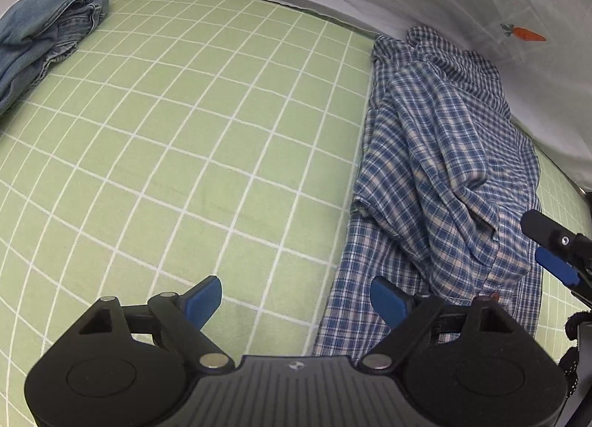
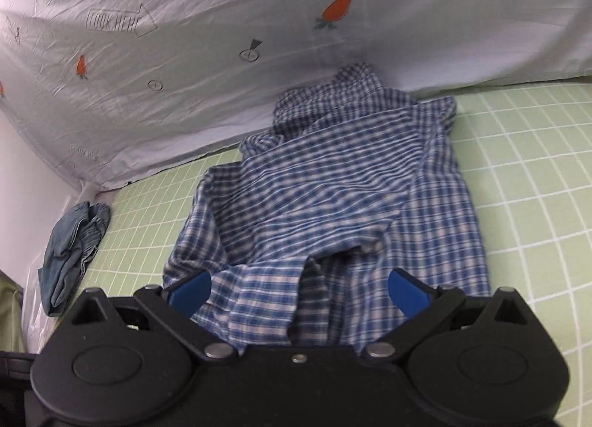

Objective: Fold clothes

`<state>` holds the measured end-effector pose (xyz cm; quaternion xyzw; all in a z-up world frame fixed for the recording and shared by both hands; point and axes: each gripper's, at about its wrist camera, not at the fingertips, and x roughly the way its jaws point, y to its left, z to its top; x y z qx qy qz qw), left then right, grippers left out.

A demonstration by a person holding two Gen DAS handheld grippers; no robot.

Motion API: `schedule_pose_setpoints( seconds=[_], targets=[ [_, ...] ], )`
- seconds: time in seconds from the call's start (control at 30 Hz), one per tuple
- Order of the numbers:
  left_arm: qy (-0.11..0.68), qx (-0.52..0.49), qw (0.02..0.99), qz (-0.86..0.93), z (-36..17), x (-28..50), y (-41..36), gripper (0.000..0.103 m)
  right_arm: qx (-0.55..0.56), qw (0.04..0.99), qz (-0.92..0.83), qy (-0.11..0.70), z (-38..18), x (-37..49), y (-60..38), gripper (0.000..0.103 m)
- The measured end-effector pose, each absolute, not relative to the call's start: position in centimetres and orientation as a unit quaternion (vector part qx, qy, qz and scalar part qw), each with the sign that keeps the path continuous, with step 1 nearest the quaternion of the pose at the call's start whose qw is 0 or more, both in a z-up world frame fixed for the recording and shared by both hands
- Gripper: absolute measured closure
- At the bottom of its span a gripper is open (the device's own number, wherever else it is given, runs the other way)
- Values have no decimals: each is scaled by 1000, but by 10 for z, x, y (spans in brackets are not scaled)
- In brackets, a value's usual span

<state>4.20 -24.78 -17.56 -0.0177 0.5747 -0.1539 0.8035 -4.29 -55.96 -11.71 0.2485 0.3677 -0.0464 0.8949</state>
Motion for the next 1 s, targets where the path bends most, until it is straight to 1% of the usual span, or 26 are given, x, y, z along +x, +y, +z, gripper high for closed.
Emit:
schedule_pose_setpoints(
  seconds=[0.07, 0.1, 0.13, 0.17, 0.2, 0.23, 0.27, 0.3, 0.33, 0.47, 0.63, 0.8, 1.0],
  targets=[
    [578, -18, 801, -155, -179, 45, -248, 15, 246, 891, -40, 380, -122, -36, -553, 3],
    [578, -17, 801, -155, -180, 47, -250, 15, 244, 889, -37, 387, -124, -33, -550, 11],
    [578, -17, 801, -156, -181, 48, -251, 15, 244, 884, -35, 397, -127, -31, -548, 22],
    [578, -17, 801, -156, -181, 49, -251, 15, 247, 880, -35, 404, -131, -30, -547, 31],
    [578, -17, 801, -156, -181, 49, -251, 15, 252, 877, -34, 408, -132, -32, -547, 56],
    [577, -18, 802, -155, -180, 49, -251, 15, 258, 875, -31, 408, -133, -34, -547, 73],
    [574, -18, 804, -156, -177, 49, -250, 15, 265, 875, -27, 404, -132, -37, -547, 77],
    [569, -18, 807, -158, -173, 47, -249, 15, 271, 879, -25, 393, -127, -44, -546, 88],
    [563, -18, 811, -160, -168, 45, -248, 15, 276, 882, -23, 381, -122, -51, -545, 92],
    [535, -18, 828, -170, -142, 26, -241, 15, 290, 892, -33, 346, -101, -82, -539, 94],
    [512, -8, 838, -188, -118, -12, -234, 14, 333, 885, -64, 318, -92, -140, -533, 95],
    [522, 13, 828, -206, -117, -55, -237, 14, 369, 869, -101, 313, -95, -194, -528, 96],
    [543, 32, 809, -223, -128, -104, -236, 14, 405, 848, -117, 321, -110, -252, -520, 96]
  ],
)
